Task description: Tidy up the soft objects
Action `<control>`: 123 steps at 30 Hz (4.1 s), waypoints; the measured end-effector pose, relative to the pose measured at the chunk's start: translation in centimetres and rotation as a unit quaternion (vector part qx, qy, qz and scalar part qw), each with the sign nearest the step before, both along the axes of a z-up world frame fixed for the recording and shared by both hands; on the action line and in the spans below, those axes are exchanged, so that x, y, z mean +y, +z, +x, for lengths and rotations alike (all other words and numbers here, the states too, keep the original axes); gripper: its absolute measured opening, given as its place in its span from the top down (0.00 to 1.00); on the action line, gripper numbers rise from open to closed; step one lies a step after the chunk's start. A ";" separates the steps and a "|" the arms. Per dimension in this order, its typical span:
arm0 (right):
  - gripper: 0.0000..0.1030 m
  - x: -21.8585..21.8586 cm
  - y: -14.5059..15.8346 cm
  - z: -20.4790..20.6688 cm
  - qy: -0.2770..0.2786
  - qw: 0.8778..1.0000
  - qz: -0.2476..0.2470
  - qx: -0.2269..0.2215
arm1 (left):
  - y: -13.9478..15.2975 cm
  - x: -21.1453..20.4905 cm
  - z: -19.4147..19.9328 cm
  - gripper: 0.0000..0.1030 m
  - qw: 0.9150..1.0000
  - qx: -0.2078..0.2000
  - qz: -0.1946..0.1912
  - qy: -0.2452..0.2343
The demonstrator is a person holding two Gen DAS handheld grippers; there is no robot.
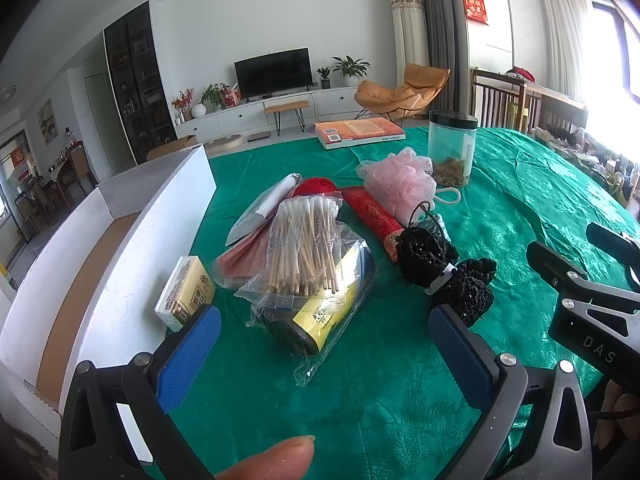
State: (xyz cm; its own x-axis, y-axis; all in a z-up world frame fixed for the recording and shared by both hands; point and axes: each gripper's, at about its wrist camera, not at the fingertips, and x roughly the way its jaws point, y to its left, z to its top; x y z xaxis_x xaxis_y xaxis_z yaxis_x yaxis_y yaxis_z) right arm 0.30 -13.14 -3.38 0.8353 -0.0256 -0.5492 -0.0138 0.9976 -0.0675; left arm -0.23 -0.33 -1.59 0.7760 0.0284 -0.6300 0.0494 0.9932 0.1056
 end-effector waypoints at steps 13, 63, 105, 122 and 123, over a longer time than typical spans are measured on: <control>0.16 0.0 0.0 -0.1 -0.002 1.000 0.004 -0.001 | 0.1 0.0 0.1 0.00 1.000 0.003 0.001 0.001; 0.16 -1.6 -1.5 1.2 -0.014 0.998 0.043 0.046 | -4.2 3.1 0.9 0.00 0.997 0.072 0.002 0.039; 0.16 -5.1 -7.3 9.6 -0.067 0.977 0.040 0.198 | -8.7 4.0 9.0 0.00 0.991 0.130 -0.022 0.039; 0.12 -5.2 -7.6 9.2 -0.071 0.983 0.039 0.164 | -9.2 4.1 13.2 0.00 0.990 0.133 -0.049 0.021; 0.12 -5.1 -7.6 9.2 -0.071 0.983 0.039 0.164 | -9.1 4.1 13.2 0.00 0.990 0.133 -0.049 0.021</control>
State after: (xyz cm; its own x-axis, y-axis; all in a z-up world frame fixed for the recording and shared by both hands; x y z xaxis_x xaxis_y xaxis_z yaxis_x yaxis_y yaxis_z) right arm 9.45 -18.28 -10.99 0.6043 -0.0756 -0.7932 0.1175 0.9931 -0.0051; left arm 12.94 3.73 -10.73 0.5821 -0.0140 -0.8130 0.0216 0.9998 -0.0017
